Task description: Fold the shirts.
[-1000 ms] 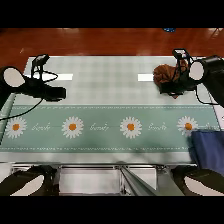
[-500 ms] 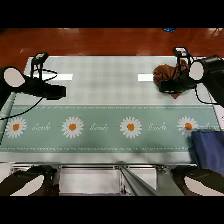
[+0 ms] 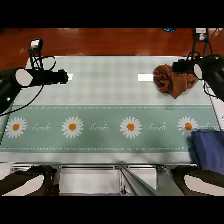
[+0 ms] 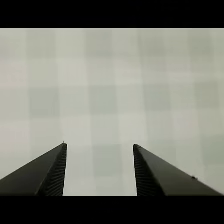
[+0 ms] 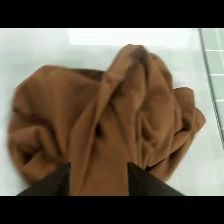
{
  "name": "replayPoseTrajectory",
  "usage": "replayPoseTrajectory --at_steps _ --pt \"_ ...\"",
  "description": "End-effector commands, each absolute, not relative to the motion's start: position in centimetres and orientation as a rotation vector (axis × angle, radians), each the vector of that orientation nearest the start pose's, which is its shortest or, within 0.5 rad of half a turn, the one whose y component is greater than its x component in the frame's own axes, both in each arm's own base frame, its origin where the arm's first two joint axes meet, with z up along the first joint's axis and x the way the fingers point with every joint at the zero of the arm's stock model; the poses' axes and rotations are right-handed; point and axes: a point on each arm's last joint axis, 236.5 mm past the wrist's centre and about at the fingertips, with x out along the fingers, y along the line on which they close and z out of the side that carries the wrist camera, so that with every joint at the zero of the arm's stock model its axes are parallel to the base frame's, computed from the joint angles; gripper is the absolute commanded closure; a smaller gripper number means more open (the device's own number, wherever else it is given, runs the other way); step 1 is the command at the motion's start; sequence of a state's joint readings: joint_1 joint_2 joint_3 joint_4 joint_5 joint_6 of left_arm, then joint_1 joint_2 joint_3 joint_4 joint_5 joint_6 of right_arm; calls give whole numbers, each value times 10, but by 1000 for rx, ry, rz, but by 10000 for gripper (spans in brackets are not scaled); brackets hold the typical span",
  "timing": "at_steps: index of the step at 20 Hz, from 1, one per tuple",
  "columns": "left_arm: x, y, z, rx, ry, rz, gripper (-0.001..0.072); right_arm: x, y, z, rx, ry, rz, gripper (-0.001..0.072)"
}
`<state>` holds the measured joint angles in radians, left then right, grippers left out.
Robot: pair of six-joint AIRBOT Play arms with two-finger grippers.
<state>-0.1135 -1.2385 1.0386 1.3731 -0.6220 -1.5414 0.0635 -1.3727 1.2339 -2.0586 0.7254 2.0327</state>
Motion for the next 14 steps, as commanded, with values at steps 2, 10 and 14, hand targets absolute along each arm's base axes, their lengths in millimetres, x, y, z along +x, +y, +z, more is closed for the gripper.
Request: replayPoseTrajectory --at_steps 2,10,14 --pt "477 -74 42 -128 747 -140 199 522 -96 -8 162 897 -335 304" --pt "449 -78 14 -207 923 -120 199 527 -70 -107 267 1142 -210 603" --pt "434 -38 54 -236 962 -63 200 533 -52 -39 212 1104 -72 687"
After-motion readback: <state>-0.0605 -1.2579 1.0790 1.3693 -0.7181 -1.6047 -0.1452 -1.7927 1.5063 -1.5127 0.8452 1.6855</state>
